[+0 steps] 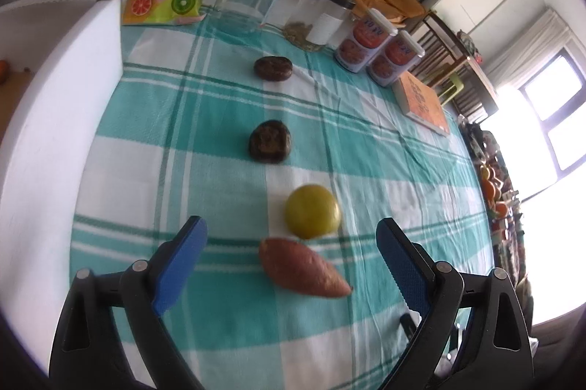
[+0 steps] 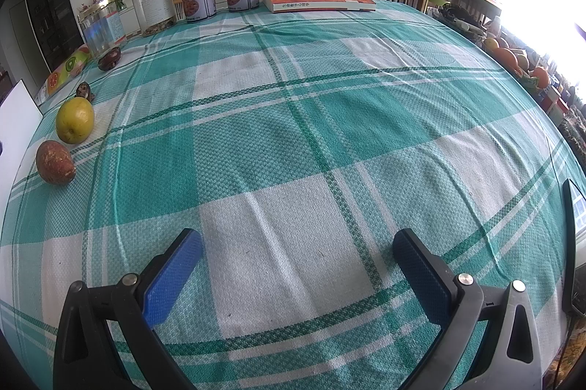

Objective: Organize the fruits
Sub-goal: 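Close the left gripper on the second dark brown date, then carry the date toward the box with the left gripper while the right grasps the sweet potato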

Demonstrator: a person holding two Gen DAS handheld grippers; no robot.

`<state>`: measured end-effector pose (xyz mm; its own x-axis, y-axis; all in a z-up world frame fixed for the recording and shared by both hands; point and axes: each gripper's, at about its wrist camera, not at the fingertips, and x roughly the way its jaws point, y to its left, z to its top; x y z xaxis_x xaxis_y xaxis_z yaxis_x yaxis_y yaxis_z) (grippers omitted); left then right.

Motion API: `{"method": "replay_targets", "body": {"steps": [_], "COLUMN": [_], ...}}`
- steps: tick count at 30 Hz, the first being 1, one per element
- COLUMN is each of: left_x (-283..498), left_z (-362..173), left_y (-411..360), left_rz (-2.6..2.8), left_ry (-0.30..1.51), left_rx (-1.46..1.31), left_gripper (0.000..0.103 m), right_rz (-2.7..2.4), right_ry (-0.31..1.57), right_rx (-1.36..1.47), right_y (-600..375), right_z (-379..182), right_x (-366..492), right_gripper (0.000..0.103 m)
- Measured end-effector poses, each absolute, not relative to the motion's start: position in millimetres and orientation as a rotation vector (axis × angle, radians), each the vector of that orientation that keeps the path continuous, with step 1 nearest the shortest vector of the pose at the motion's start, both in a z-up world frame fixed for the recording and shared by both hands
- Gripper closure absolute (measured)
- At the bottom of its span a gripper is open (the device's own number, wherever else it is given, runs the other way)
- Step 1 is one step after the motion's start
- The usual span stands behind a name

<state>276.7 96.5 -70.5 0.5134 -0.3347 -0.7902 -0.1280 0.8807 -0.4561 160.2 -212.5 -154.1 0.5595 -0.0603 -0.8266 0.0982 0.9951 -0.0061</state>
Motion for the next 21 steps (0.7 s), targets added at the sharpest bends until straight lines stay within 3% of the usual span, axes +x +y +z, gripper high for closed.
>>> {"method": "replay_targets", "body": {"steps": [5,12,13,15,21], "left_x": [339,364,363,361,334], "left_z": [-101,-121,-121,-122,-111], "left_y": [92,82,76,71,93], "left_rz": [-0.058,-0.047,-0.049,-0.048,-0.001], "left_ry": [1.086,1.09,1.09,1.092,1.079], "left_rx": [-0.394,-0.339,-0.3,-0.249,-0.304], "left_gripper": [0.01,0.011,0.023,0.059,0.059], "right_rz": [-0.093,-0.093,-0.093,-0.093,-0.094], "right_ry": [0.973,0.973,0.973,0.973,0.973], "right_rx": [0.042,0.042,0.042,0.042,0.041], "right_y": [-213,-213,-213,-213,-212], "right_z": [-154,-154,-154,-154,-154], "right_x": [160,160,160,160,161], "right_gripper": [0.0,0.0,0.0,0.0,0.0]}}
